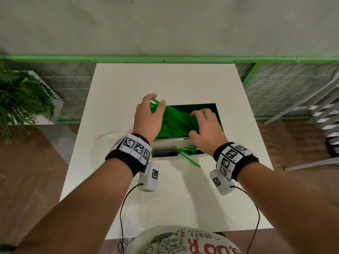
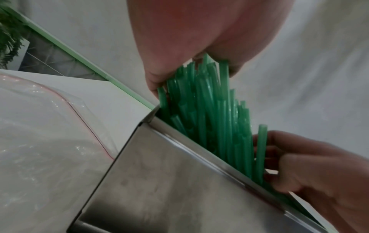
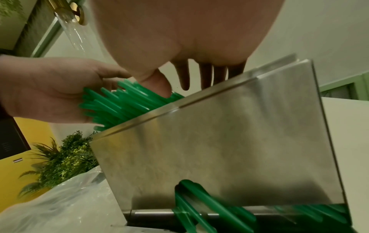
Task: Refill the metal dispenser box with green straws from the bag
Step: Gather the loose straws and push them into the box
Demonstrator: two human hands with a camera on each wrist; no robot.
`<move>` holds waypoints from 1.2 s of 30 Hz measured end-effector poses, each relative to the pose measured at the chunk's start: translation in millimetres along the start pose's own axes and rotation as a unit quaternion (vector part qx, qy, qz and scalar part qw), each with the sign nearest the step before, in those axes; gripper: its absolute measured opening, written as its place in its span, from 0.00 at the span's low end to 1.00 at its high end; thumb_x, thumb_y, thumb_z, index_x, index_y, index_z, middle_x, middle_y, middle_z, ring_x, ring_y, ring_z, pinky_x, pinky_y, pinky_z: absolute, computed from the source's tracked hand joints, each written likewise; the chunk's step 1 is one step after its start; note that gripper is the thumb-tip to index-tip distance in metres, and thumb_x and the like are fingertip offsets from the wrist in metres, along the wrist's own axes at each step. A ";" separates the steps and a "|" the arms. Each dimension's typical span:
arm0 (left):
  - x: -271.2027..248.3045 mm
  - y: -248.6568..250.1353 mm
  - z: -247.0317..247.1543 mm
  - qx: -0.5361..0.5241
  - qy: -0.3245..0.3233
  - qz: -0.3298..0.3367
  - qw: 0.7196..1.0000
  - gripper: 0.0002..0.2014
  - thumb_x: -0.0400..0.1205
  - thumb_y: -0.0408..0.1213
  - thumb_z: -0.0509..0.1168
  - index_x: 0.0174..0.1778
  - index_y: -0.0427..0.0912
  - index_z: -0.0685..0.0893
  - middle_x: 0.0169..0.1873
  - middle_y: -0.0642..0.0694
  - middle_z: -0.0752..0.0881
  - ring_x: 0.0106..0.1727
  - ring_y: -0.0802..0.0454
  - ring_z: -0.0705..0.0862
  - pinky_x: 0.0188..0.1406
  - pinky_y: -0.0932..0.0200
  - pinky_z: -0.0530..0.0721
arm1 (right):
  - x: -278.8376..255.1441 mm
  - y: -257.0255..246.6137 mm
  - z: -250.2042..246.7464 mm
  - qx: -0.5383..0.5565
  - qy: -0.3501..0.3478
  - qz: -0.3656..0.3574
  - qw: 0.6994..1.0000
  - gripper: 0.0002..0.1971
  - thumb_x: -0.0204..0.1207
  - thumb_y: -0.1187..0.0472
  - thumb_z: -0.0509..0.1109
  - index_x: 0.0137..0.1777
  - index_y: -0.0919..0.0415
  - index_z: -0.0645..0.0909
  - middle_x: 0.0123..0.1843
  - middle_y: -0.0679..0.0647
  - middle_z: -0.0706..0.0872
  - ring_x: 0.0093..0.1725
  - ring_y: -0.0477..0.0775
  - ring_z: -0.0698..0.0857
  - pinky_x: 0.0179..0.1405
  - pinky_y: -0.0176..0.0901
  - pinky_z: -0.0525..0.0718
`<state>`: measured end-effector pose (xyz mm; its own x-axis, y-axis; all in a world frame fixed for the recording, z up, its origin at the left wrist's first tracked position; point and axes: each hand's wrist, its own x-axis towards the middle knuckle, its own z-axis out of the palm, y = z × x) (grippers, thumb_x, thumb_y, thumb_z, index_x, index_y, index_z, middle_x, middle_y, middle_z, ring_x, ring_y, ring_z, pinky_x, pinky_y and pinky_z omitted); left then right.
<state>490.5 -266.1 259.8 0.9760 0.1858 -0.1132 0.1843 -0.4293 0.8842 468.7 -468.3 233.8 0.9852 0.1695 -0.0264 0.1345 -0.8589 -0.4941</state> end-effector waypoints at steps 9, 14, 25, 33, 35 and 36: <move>4.4 -6.6 -11.4 -0.004 0.088 -0.008 0.996 0.24 0.88 0.53 0.64 0.80 0.56 0.72 0.79 0.42 0.68 0.75 0.41 0.76 0.70 0.54 0.75 | -18.6 9.9 2.7 -0.072 -0.086 -0.032 0.993 0.13 0.76 0.57 0.70 0.60 0.55 0.80 0.52 0.51 0.80 0.51 0.56 0.80 0.52 0.54 0.80; 6.2 -6.5 -16.5 0.035 -0.034 -0.023 0.999 0.25 0.88 0.61 0.58 0.80 0.56 0.75 0.76 0.45 0.77 0.66 0.48 0.81 0.68 0.50 0.78 | -19.6 4.2 15.2 -0.074 -0.070 -0.053 0.993 0.04 0.79 0.63 0.67 0.49 0.54 0.82 0.45 0.51 0.83 0.46 0.59 0.82 0.44 0.49 0.71; -17.7 -20.5 -23.4 0.037 -0.009 0.015 0.999 0.20 0.90 0.52 0.60 0.76 0.50 0.76 0.35 0.55 0.77 0.35 0.56 0.79 0.47 0.53 0.79 | -60.4 -6.4 27.1 -0.031 -0.071 -0.113 0.991 0.05 0.80 0.64 0.68 0.48 0.57 0.86 0.41 0.51 0.82 0.40 0.54 0.78 0.45 0.56 0.81; -30.6 -27.9 -21.1 0.038 -0.011 0.050 0.998 0.15 0.89 0.50 0.61 0.70 0.54 0.79 0.27 0.52 0.78 0.27 0.51 0.77 0.39 0.49 0.85 | -52.0 -28.4 10.1 0.018 -0.033 0.026 0.999 0.33 0.72 0.61 0.72 0.79 0.57 0.68 0.74 0.58 0.73 0.68 0.61 0.75 0.71 0.54 0.76; -33.8 -23.9 -19.1 0.045 -0.023 0.062 0.997 0.18 0.87 0.56 0.62 0.70 0.54 0.79 0.28 0.53 0.79 0.29 0.52 0.79 0.37 0.53 0.82 | -43.8 -34.8 12.9 -0.009 -0.077 0.055 0.996 0.36 0.74 0.61 0.70 0.82 0.57 0.65 0.76 0.60 0.71 0.70 0.66 0.74 0.71 0.59 0.76; -34.4 -22.6 -17.9 0.053 -0.029 0.066 0.996 0.19 0.86 0.60 0.63 0.68 0.54 0.80 0.29 0.52 0.80 0.31 0.52 0.81 0.37 0.54 0.83 | -40.8 -37.7 14.8 -0.019 -0.083 0.059 0.995 0.35 0.74 0.62 0.69 0.82 0.58 0.65 0.76 0.60 0.72 0.69 0.68 0.75 0.70 0.60 0.76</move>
<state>450.7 -246.9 251.8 0.9971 0.0712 -0.0286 0.0625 -0.5376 0.8409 421.8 -435.7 240.7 0.9636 0.1413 -0.2271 0.0258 -0.8943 -0.4467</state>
